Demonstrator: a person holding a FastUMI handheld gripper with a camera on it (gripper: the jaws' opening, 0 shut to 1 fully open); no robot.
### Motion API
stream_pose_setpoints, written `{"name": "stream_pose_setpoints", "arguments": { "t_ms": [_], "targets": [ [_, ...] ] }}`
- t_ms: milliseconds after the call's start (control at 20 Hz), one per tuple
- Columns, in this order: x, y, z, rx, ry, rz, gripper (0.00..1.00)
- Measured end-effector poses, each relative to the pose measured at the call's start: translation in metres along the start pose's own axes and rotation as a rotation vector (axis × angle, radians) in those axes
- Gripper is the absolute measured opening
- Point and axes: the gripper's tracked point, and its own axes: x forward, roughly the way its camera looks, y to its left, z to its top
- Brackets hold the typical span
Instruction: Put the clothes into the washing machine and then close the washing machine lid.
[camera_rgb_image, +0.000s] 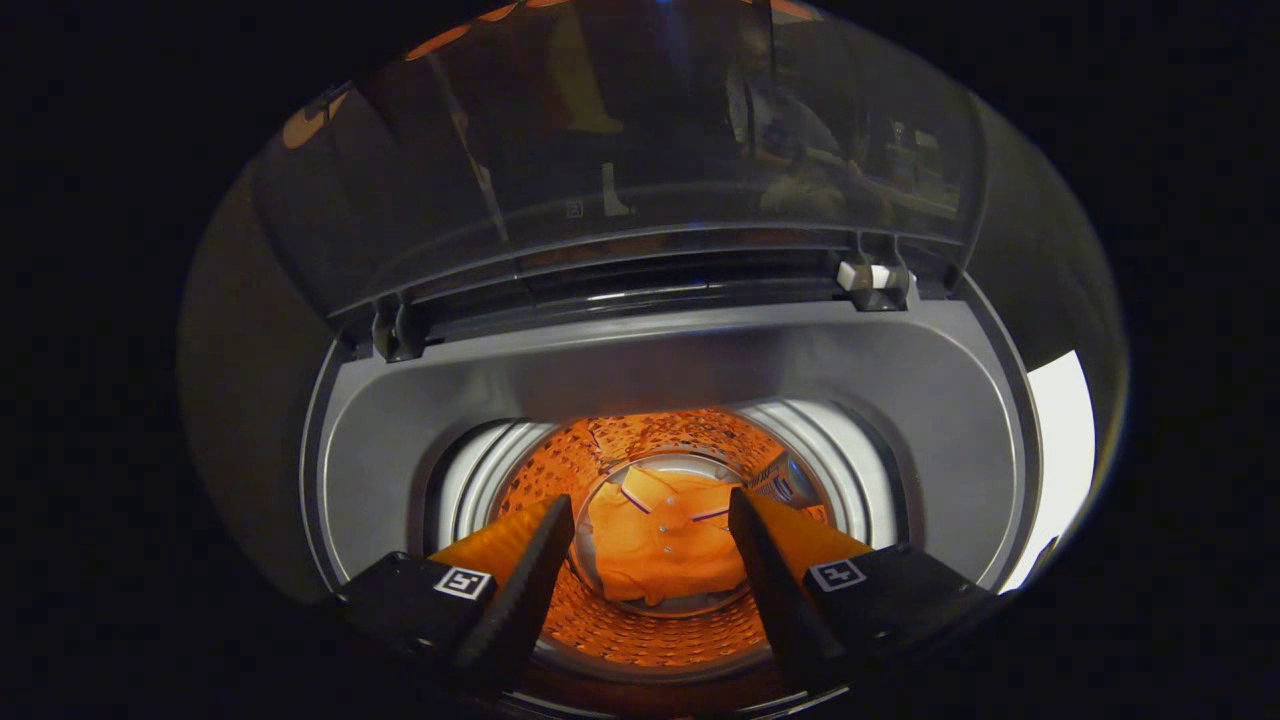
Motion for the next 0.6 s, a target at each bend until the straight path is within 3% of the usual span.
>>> {"name": "stream_pose_setpoints", "arguments": {
  "t_ms": [250,600],
  "targets": [
    [-0.028,0.002,0.013,0.004,-0.052,0.004,0.99],
    [-0.104,0.005,0.063,-0.034,-0.202,0.01,0.99]
  ]
}}
